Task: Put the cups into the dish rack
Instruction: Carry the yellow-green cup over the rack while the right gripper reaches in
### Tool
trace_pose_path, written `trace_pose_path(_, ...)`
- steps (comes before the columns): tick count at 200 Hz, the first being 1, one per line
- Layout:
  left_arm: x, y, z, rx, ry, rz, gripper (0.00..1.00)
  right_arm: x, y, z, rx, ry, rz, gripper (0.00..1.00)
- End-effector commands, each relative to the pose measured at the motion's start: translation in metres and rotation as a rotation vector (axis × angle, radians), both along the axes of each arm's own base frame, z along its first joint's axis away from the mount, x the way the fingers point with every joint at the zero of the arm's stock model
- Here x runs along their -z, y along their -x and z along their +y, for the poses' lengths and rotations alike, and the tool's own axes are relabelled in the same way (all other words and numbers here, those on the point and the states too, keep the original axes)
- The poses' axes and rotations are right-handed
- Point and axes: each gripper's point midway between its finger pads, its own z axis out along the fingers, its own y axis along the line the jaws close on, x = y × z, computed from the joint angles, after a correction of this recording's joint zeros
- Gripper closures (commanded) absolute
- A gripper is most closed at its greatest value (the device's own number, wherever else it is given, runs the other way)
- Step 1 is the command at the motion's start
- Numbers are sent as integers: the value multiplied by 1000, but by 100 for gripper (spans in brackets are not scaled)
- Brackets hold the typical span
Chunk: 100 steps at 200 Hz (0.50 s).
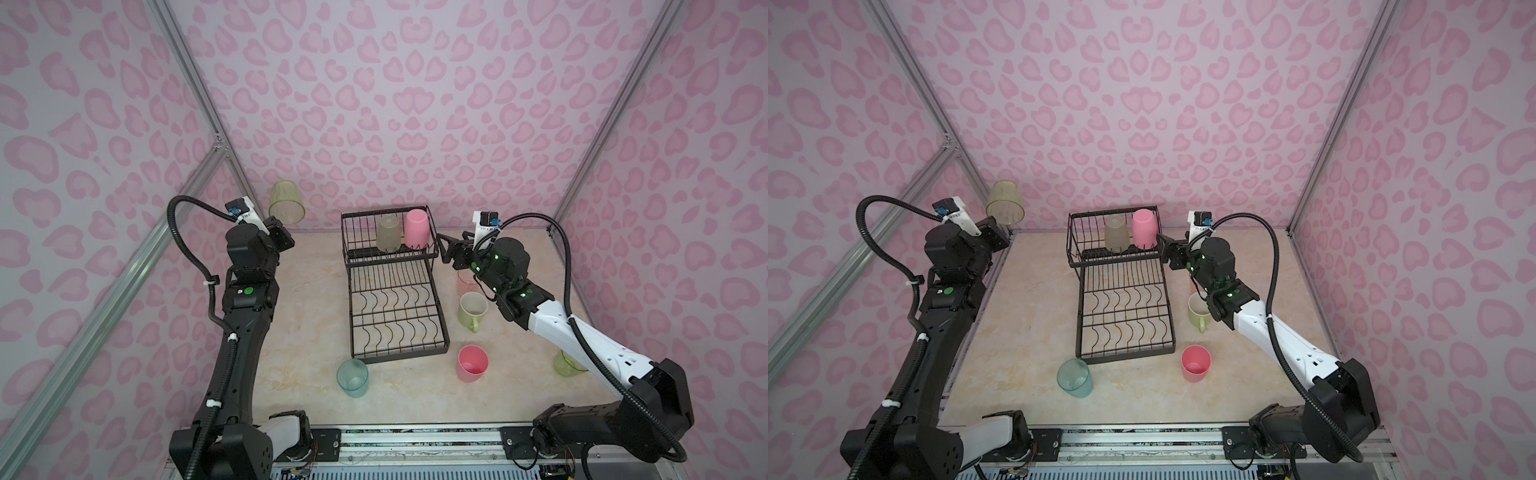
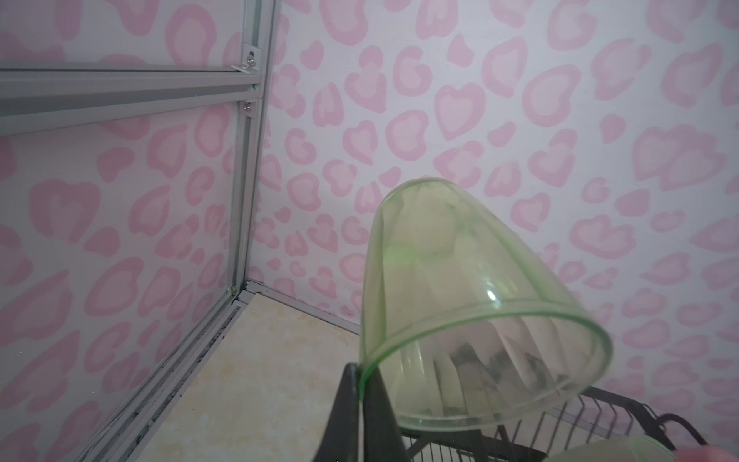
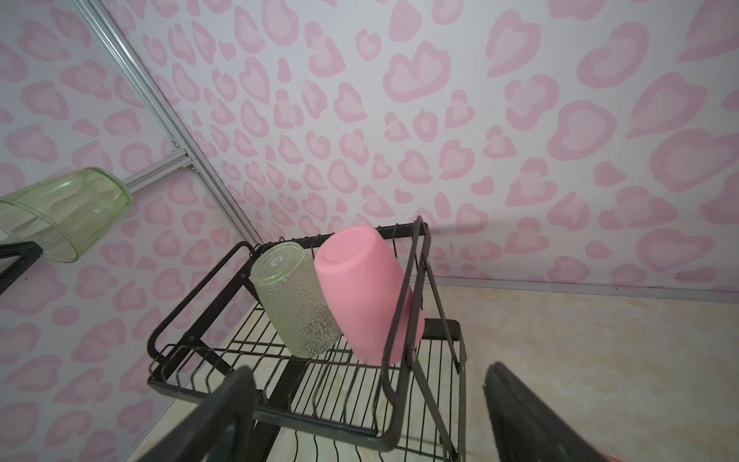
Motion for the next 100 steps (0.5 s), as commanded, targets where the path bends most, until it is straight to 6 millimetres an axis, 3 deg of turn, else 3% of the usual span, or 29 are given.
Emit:
trace_pose_path(1,4,11,-27,131,41,-1,97,-8,13,3,-22,-28,7,11)
trace_pose_path(31,5,33,-57,290,72,-16,97,-23,37,6,-60,-81,3,9)
trace_pose_path(53,-4,51,-87,450,68,-60,97,-34,52,11,-92,-119,12,8)
trace_pose_path(80,-21,74,-126,635,38,-133,97,-46,66,25,-177,-212,50,6)
trace_pose_path(100,-22,83,-155,735,6,-155,97,-59,71,36,-233,-292,81,5)
